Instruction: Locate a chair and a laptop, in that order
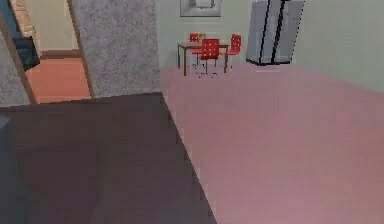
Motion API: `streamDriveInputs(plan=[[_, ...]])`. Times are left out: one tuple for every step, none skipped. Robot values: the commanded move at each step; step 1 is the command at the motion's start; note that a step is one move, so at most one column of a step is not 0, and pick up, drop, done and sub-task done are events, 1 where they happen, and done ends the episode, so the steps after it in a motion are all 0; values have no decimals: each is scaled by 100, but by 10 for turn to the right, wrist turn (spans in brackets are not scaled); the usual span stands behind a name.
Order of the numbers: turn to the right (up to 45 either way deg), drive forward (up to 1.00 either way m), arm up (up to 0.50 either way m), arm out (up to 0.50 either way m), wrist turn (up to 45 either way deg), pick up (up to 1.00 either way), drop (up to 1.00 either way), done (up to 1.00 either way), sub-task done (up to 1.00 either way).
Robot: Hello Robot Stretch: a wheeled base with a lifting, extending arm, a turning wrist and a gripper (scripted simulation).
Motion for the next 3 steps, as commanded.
streamDriveInputs(plan=[[0, 100, 0, 0, 0, 0, 0, 0, 0], [-30, 0, 0, 0, 0, 0, 0, 0, 0], [0, 100, 0, 0, 0, 0, 0, 0, 0]])
